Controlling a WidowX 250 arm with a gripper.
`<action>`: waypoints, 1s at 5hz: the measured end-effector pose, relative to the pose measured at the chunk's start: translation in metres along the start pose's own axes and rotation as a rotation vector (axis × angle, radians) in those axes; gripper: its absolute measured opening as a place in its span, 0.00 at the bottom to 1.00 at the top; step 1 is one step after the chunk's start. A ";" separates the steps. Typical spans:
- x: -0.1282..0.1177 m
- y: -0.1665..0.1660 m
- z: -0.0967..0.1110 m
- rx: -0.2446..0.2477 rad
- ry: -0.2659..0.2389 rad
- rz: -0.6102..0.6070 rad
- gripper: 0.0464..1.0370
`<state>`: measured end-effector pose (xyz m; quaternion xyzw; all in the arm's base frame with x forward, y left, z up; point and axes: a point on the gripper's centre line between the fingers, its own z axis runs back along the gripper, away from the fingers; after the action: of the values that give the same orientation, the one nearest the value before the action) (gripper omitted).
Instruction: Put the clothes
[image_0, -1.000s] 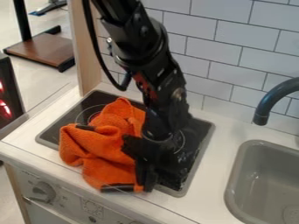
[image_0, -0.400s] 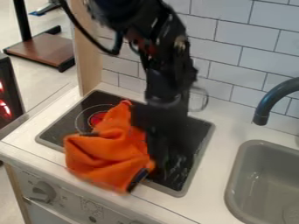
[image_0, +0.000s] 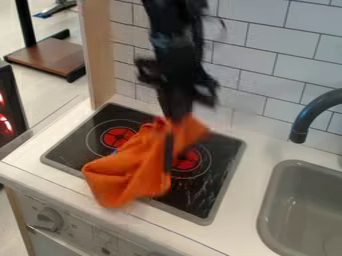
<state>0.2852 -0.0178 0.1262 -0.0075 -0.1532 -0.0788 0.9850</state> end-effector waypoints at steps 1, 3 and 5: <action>0.021 0.035 0.018 0.045 -0.050 0.108 0.00; 0.020 0.097 -0.033 0.096 0.075 0.300 0.00; -0.011 0.132 -0.076 0.191 0.171 0.339 0.00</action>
<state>0.3187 0.1108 0.0520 0.0669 -0.0725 0.1026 0.9898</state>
